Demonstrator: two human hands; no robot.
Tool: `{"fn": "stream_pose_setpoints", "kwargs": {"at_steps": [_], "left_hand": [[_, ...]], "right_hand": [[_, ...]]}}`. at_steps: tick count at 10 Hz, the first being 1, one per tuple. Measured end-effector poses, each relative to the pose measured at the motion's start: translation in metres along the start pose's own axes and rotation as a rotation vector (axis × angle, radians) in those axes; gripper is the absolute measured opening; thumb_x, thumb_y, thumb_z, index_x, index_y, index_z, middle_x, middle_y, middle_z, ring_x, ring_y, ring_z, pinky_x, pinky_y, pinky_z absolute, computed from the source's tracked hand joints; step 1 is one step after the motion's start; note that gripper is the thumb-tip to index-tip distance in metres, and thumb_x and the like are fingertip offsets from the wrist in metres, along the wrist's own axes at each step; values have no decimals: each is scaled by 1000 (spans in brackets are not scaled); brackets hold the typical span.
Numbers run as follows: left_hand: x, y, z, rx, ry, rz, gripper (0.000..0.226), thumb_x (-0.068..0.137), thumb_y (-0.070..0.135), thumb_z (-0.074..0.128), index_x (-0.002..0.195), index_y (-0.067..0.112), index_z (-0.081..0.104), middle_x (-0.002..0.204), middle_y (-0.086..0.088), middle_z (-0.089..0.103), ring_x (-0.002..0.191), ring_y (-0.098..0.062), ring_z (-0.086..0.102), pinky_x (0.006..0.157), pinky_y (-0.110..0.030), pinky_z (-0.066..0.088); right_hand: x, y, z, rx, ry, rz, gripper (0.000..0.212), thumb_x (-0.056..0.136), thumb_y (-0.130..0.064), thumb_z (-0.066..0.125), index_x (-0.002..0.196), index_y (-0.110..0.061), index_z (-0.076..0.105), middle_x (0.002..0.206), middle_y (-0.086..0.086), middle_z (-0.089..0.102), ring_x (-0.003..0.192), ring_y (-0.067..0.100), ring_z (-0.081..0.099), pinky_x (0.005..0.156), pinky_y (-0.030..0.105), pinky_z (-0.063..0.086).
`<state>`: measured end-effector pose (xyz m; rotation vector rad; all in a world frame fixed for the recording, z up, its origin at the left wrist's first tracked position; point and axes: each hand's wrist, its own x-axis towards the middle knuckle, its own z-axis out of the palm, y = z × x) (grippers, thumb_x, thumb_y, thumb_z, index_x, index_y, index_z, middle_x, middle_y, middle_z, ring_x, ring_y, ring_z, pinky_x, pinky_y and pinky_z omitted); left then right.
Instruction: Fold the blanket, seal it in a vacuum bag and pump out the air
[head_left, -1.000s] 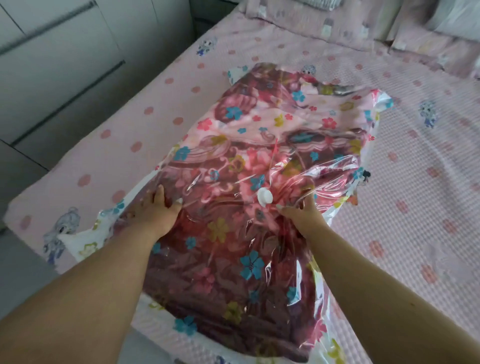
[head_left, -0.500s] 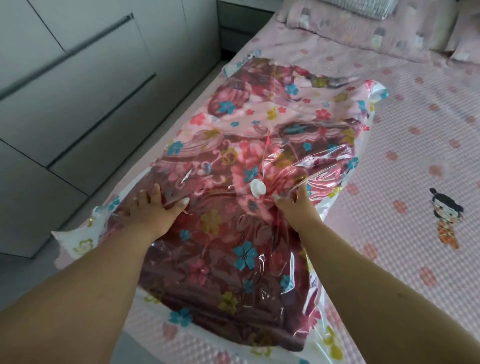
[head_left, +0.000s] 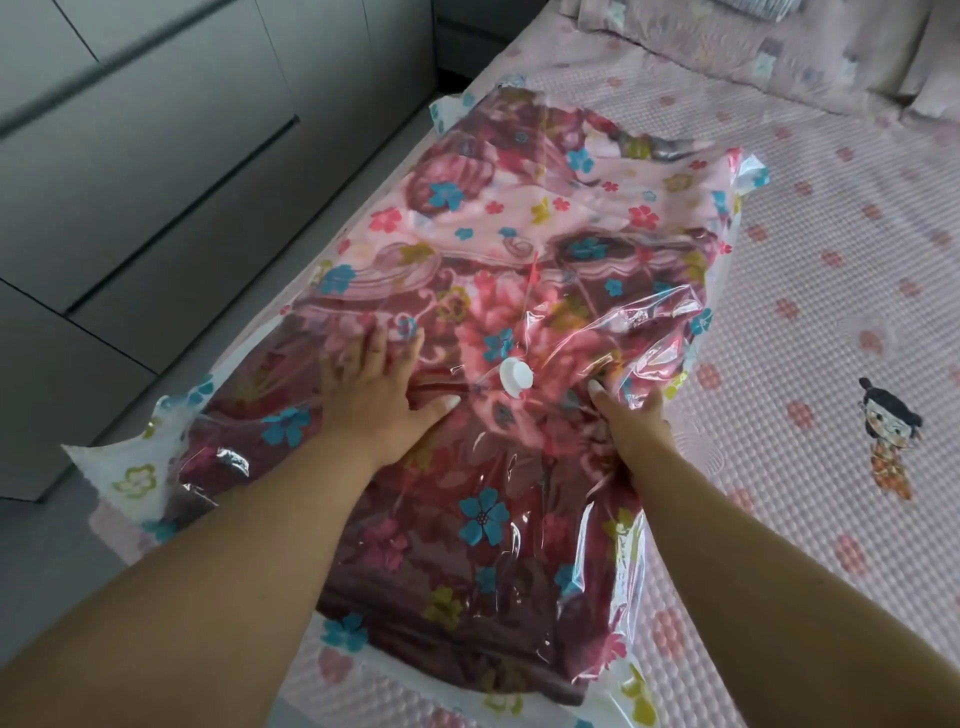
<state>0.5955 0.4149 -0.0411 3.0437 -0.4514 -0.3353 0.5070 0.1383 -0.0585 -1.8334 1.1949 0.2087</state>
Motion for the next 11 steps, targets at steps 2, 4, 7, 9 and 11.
{"fn": "stream_pose_setpoints", "kwargs": {"at_steps": [2, 4, 7, 9, 11], "left_hand": [[-5, 11, 28, 66, -99, -2, 93, 66, 89, -10, 145, 41, -24, 156, -2, -28, 143, -28, -25, 111, -62, -11], [-6, 22, 12, 19, -92, -6, 96, 69, 88, -4, 148, 35, -18, 158, -6, -23, 145, -32, -18, 112, -59, -8], [-21, 66, -12, -45, -75, 101, 89, 84, 77, 13, 149, 25, -18, 160, -6, -16, 146, -29, -14, 114, -53, -8], [-20, 68, -24, -10, -103, 69, 91, 84, 78, 14, 152, 23, -10, 161, -6, -4, 148, -27, -5, 114, -55, -5], [-26, 73, -43, -57, -65, 86, 85, 88, 73, 21, 153, 23, -5, 161, -8, 7, 148, -27, 4, 115, -55, 3]], "right_hand": [[7, 27, 8, -37, 22, -11, 93, 78, -57, 69, 150, -24, 19, 139, 18, 39, 124, 40, 45, 97, 44, 39], [-9, -1, 3, -461, 257, -213, 118, 75, -68, 62, 152, -17, -11, 162, 11, 4, 148, 29, 5, 116, 48, 16], [-40, -34, 4, -600, 82, -519, 95, 87, -64, 46, 154, -21, -5, 163, 2, 0, 149, 22, -3, 120, 42, 5], [-44, -41, -8, -585, 34, -534, 90, 88, -60, 48, 154, -18, 3, 162, 3, 8, 149, 21, 2, 121, 41, 8], [-55, -54, -35, -527, 94, -568, 82, 91, -52, 50, 153, -15, 12, 160, 6, 19, 148, 23, 10, 121, 40, 12]]}}
